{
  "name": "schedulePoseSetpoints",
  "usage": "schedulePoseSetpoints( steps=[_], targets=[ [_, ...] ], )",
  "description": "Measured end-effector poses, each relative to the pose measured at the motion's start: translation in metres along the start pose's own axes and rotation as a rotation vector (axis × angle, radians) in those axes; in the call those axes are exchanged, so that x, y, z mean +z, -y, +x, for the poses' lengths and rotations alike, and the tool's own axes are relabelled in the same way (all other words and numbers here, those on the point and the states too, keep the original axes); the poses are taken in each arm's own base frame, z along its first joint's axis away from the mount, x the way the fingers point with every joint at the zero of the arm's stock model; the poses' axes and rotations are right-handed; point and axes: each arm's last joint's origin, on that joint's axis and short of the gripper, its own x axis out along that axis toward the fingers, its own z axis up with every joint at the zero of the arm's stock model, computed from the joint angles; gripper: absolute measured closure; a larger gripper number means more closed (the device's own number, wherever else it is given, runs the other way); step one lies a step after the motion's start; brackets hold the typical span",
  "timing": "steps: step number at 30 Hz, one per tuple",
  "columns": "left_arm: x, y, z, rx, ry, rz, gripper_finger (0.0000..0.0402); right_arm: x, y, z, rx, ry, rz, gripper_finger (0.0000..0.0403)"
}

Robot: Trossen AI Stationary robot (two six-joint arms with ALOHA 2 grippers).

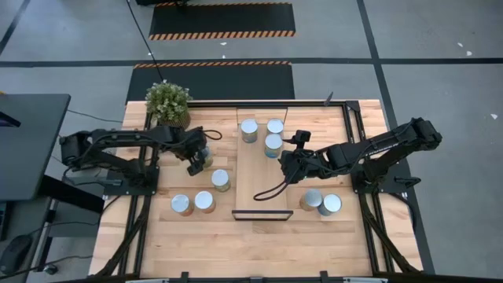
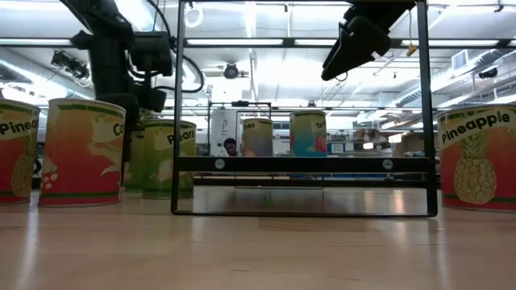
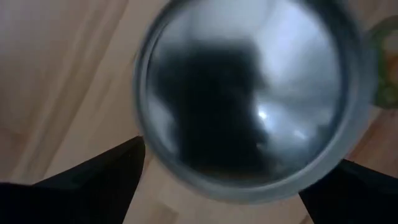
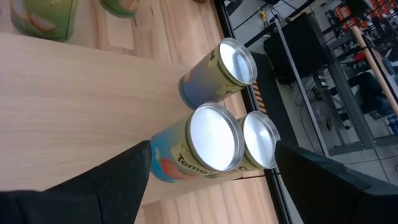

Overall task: Pick and place cans onto a shelf
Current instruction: Put the canned oranges on the shelf

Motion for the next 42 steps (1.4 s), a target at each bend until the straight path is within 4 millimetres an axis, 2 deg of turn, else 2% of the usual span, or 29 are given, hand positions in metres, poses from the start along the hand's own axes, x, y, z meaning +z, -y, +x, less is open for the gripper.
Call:
schedulePoseSetpoints(
  steps=[9, 20, 24, 29, 32, 37, 42],
  targets=[
    [0.013, 0.005, -0.002, -0.019, 0.077, 0.169, 0.0021, 0.001, -0.001, 0.0, 0.012, 0.006, 0.007, 0.0054],
    [0.019, 0.006, -0.005, -0.027, 0.117, 0.164, 0.0072, 0.001, -0.001, 0.0, 0.02, 0.01, 0.01, 0.0054],
    [0.034, 0.006, -0.025, 0.018, 0.166, 0.173, 0.0087, 0.001, -0.001, 0.0, 0.019, 0.011, 0.011, 0.0054],
    [0.057, 0.007, -0.058, 0.028, 0.251, 0.173, 0.0083, -0.001, -0.001, 0.0, 0.019, -0.004, -0.002, 0.0054],
    [0.07, 0.01, -0.071, 0.015, 0.26, 0.156, 0.0083, -0.002, 0.0, -0.001, 0.018, -0.017, -0.013, 0.0054],
    [0.091, 0.023, -0.067, -0.012, 0.221, 0.187, 0.0082, -0.009, 0.006, -0.004, 0.014, -0.04, 0.01, 0.0054],
    [0.118, 0.042, -0.059, -0.036, 0.19, 0.226, 0.0082, -0.026, 0.01, -0.009, 0.012, -0.046, 0.051, 0.0054]
  ],
)
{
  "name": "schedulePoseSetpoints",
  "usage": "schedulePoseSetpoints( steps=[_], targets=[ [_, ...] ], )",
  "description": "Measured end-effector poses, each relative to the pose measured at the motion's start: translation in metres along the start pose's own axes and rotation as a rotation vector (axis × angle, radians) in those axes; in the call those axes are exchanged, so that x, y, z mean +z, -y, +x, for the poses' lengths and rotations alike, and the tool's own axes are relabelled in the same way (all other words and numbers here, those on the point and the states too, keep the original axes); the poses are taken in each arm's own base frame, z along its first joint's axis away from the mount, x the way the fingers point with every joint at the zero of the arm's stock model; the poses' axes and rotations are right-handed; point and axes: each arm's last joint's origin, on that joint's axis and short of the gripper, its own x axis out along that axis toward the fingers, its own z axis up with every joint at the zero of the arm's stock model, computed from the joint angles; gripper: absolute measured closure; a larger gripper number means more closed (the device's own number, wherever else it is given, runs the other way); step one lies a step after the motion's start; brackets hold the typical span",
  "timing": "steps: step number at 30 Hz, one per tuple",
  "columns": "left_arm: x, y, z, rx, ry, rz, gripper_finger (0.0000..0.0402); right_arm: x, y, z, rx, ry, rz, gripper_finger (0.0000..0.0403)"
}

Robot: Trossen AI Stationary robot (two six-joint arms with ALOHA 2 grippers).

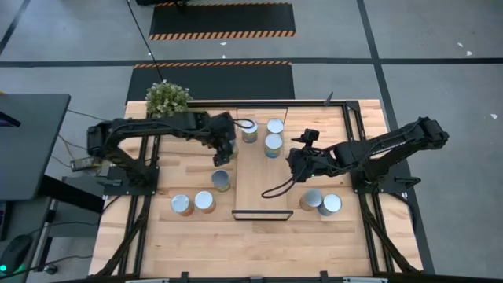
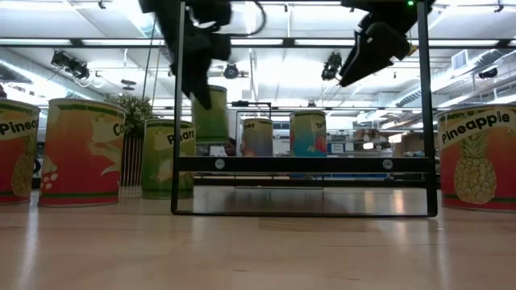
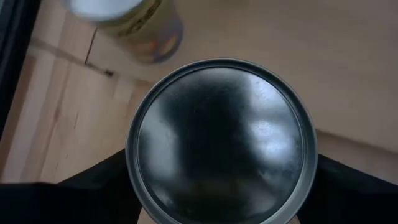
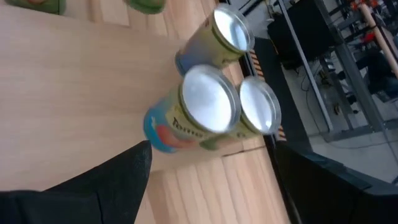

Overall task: Pick and place cans onto a shelf
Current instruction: Put the canned oranges on the shelf

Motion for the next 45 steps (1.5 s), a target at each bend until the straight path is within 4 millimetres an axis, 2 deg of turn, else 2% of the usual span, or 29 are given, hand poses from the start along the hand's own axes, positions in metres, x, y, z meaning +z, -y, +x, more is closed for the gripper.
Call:
schedulePoseSetpoints(
  steps=[6, 10, 17, 20, 26, 39, 45],
  targets=[
    [0.032, 0.015, 0.01, -0.016, -0.017, 0.043, 0.0082, -0.017, 0.008, -0.008, 0.003, 0.018, 0.078, 0.0054],
    [0.047, 0.028, 0.024, -0.028, -0.028, 0.08, 0.0082, -0.025, 0.011, -0.011, 0.006, 0.031, 0.098, 0.0054],
    [0.054, 0.038, 0.053, -0.052, -0.082, 0.094, 0.0075, -0.032, 0.01, -0.013, 0.017, 0.059, 0.109, 0.0054],
    [0.056, 0.039, 0.058, -0.08, -0.079, 0.1, 0.0058, -0.032, 0.01, -0.013, 0.018, 0.059, 0.11, 0.0054],
    [0.057, 0.043, 0.057, -0.091, -0.057, 0.127, 0.0032, -0.03, 0.009, -0.013, 0.026, 0.073, 0.116, 0.0054],
    [0.058, 0.061, 0.046, 0.134, -0.008, 0.297, 0.0028, -0.028, 0.009, -0.013, 0.045, 0.091, 0.117, 0.0054],
    [0.06, 0.063, 0.045, 0.246, 0.012, 0.345, 0.0028, -0.027, 0.009, -0.013, 0.046, 0.097, 0.118, 0.0054]
  ],
)
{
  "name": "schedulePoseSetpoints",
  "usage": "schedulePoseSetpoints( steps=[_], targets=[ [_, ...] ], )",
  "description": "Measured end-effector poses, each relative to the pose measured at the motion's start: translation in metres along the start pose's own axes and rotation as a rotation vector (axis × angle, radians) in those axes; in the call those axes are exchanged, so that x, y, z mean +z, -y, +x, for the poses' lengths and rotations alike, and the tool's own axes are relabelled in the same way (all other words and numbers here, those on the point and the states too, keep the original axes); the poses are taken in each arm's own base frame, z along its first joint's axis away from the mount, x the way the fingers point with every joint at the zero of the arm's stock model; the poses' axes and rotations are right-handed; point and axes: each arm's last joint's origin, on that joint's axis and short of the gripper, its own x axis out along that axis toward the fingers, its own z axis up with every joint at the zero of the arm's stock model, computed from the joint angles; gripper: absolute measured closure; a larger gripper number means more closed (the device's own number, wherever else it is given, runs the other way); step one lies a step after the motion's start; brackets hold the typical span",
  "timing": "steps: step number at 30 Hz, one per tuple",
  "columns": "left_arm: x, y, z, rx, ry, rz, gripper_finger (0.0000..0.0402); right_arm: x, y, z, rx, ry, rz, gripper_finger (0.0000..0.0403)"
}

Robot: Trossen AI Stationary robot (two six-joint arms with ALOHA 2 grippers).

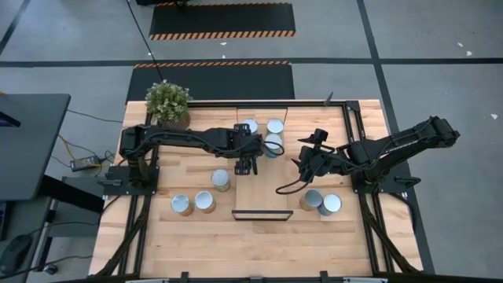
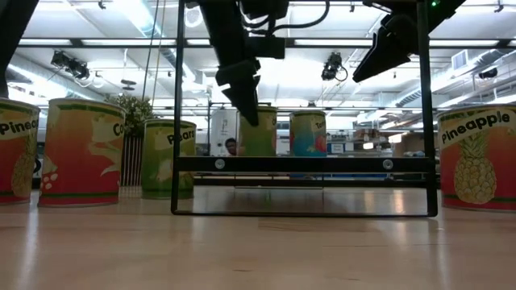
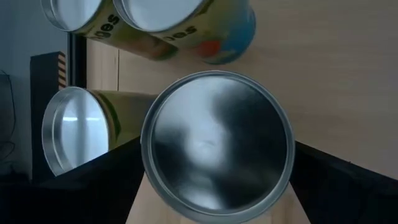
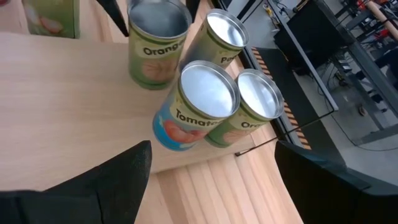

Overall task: Pick and place cans onto a shelf
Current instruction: Put the canned oranges on the shelf, then put the canned pears on the shelf

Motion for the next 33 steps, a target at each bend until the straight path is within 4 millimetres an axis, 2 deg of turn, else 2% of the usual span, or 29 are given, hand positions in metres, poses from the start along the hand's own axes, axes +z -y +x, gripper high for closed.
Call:
schedulePoseSetpoints(
  steps=[15, 19, 25, 33],
  targets=[
    [0.001, -0.008, 0.002, -0.005, 0.02, -0.055, 0.0028, 0.0, 0.0, 0.0, 0.009, 0.0, 0.001, 0.0054],
    [0.003, -0.015, -0.003, -0.07, 0.038, -0.08, 0.0028, 0.0, 0.0, 0.0, 0.009, 0.003, 0.004, 0.0054],
    [0.009, -0.031, -0.01, -0.061, 0.065, -0.109, 0.0028, 0.001, -0.001, 0.0, 0.025, 0.003, 0.006, 0.0054],
    [0.01, -0.032, -0.015, -0.03, 0.054, -0.093, 0.0028, 0.001, -0.001, 0.0, 0.027, 0.003, 0.003, 0.0054]
  ],
)
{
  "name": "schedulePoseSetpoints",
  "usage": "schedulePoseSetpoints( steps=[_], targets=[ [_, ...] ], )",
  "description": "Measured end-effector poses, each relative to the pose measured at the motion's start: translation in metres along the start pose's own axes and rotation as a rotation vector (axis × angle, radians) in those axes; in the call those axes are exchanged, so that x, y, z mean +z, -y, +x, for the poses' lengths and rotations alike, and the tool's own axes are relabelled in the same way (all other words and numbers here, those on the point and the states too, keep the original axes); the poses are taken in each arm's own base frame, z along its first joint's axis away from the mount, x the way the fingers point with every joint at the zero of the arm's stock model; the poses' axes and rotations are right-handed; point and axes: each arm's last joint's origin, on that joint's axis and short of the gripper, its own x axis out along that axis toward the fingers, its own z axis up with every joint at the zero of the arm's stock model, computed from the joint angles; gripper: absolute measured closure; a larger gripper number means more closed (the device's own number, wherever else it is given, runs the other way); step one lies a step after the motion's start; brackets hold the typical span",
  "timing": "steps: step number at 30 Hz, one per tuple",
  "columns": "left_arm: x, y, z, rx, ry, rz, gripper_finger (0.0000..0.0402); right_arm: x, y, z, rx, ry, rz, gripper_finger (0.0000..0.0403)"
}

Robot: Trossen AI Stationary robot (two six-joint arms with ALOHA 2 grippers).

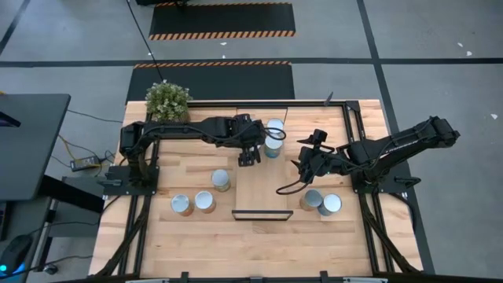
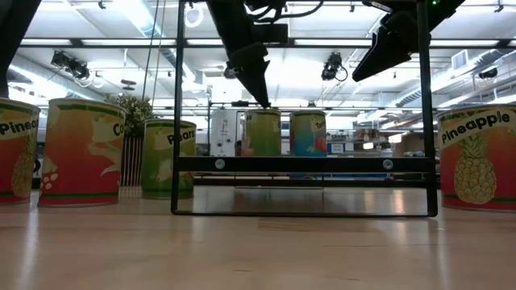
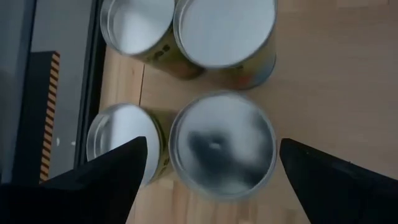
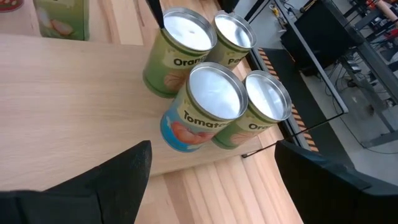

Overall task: Pick and place cans onto a shelf
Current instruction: Put the canned pears on the shelf

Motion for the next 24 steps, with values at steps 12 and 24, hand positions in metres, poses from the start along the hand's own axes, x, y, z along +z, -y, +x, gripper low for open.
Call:
schedulePoseSetpoints(
  steps=[12, 24],
  targets=[
    [-0.023, 0.02, -0.066, -0.154, -0.132, -0.091, 0.0028, 0.0, 0.0, 0.0, 0.0, -0.001, 0.0, 0.0054],
    [-0.076, 0.066, -0.059, -0.278, -0.414, -0.095, 0.0028, 0.0, -0.002, -0.002, 0.01, 0.006, 0.005, 0.0054]
  ],
)
